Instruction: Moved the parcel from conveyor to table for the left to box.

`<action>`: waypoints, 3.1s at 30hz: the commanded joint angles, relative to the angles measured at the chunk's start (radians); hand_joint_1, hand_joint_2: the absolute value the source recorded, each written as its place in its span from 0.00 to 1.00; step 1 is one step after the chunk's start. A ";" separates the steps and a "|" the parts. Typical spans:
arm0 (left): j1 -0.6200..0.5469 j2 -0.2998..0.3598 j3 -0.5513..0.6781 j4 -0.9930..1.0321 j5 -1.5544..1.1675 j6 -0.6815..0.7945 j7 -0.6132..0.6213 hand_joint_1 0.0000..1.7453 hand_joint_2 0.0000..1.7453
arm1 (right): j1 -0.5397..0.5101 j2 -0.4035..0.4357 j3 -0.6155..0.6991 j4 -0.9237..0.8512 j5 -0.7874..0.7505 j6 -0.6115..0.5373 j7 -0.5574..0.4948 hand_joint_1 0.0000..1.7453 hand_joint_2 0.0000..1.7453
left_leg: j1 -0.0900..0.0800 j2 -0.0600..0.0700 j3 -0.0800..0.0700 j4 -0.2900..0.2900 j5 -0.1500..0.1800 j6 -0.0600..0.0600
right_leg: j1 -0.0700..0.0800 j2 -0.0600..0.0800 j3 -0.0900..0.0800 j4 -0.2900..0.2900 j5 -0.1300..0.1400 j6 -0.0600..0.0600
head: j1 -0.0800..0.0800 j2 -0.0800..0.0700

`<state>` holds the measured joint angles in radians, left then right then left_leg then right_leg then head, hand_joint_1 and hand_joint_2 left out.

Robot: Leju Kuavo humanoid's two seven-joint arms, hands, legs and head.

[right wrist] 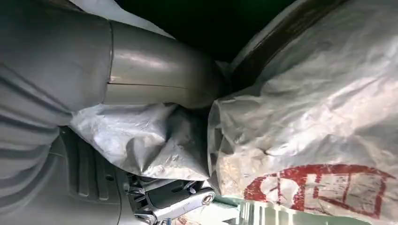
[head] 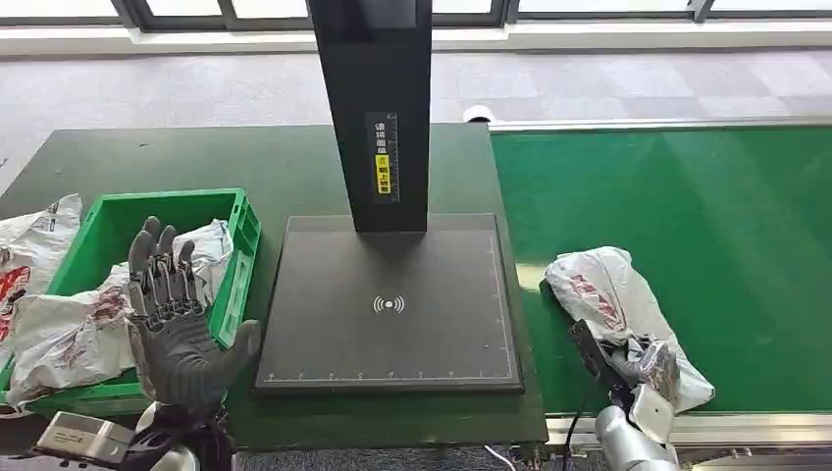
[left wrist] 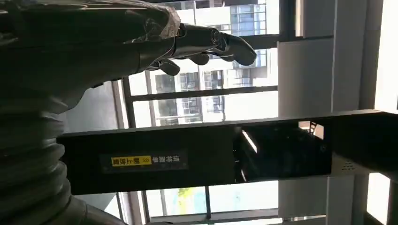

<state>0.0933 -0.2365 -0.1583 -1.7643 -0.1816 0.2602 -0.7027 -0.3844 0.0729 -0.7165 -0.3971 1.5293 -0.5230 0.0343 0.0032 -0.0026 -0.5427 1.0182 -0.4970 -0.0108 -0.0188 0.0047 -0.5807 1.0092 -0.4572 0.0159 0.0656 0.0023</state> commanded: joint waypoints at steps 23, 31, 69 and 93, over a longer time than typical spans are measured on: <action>-0.029 0.061 -0.057 0.084 -0.029 -0.015 0.005 0.00 1.00 | 0.368 0.269 0.524 -1.145 -0.022 -0.175 -0.300 1.00 1.00 | 0.000 0.000 -0.007 -0.001 0.001 -0.001 | 0.000 0.000 -0.009 0.002 -0.001 -0.002 | 0.000 0.000; -0.056 0.056 -0.047 0.108 -0.033 -0.024 0.005 0.00 1.00 | 0.369 0.276 0.518 -1.201 -0.074 -0.175 -0.351 1.00 1.00 | 0.000 -0.002 -0.007 -0.001 0.001 -0.001 | 0.000 -0.002 -0.007 0.001 -0.001 -0.002 | 0.000 0.000; -0.077 0.064 -0.064 0.153 -0.030 -0.034 0.005 0.00 1.00 | 0.188 0.131 0.884 -0.606 -0.145 -0.175 -0.262 1.00 1.00 | 0.001 0.000 -0.005 -0.002 0.001 -0.001 | 0.001 0.000 -0.005 -0.001 0.001 -0.002 | 0.000 0.000; -0.069 0.063 -0.057 0.157 -0.049 -0.046 0.005 0.00 1.00 | 0.188 0.210 0.794 -0.471 -0.063 -0.175 -0.270 0.00 1.00 | 0.001 -0.001 -0.005 -0.003 0.002 -0.001 | 0.001 -0.001 -0.005 -0.002 0.000 -0.002 | 0.000 0.000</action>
<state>0.0433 -0.2041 -0.1980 -1.6606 -0.2297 0.2102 -0.7019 -0.1575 0.2747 0.1327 -0.9606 1.4656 -0.7008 -0.2289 0.0041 -0.0041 -0.5491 1.0175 -0.4964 -0.0119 -0.0181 0.0043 -0.5873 1.0100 -0.4579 0.0146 0.0652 0.0023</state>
